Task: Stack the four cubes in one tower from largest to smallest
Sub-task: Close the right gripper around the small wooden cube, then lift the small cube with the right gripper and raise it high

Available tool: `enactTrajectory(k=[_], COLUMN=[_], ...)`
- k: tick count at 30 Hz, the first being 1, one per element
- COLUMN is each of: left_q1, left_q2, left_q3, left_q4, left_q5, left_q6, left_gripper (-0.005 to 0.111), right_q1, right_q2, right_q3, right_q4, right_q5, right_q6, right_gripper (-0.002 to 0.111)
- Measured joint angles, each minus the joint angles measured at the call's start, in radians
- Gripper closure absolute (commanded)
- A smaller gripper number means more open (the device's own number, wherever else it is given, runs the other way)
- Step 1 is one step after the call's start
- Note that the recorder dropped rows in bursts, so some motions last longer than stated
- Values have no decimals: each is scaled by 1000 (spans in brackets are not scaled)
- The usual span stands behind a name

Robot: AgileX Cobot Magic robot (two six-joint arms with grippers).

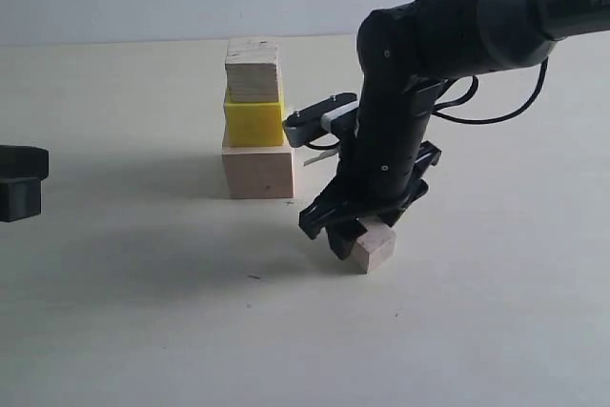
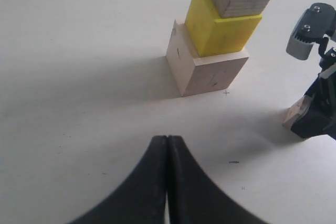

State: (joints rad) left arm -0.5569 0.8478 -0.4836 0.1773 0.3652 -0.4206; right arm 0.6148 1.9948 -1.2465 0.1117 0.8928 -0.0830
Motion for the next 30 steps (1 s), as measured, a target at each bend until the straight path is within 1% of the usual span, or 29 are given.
enactTrajectory(k=[8, 22, 30], left_q1=[0, 0, 0], left_q2=[0, 0, 0], left_q3=[0, 0, 0], left_q4=[-2, -2, -2], left_q5=[0, 0, 0], left_q6=[0, 0, 0], left_gripper=[107, 107, 107], right_q1=[0, 0, 0], right_q2=[4, 12, 19], right_q3=[0, 0, 0], right_q4=[7, 6, -37], right_q5=[-38, -46, -46], right_q6=[2, 2, 39], right_gripper=[44, 44, 44])
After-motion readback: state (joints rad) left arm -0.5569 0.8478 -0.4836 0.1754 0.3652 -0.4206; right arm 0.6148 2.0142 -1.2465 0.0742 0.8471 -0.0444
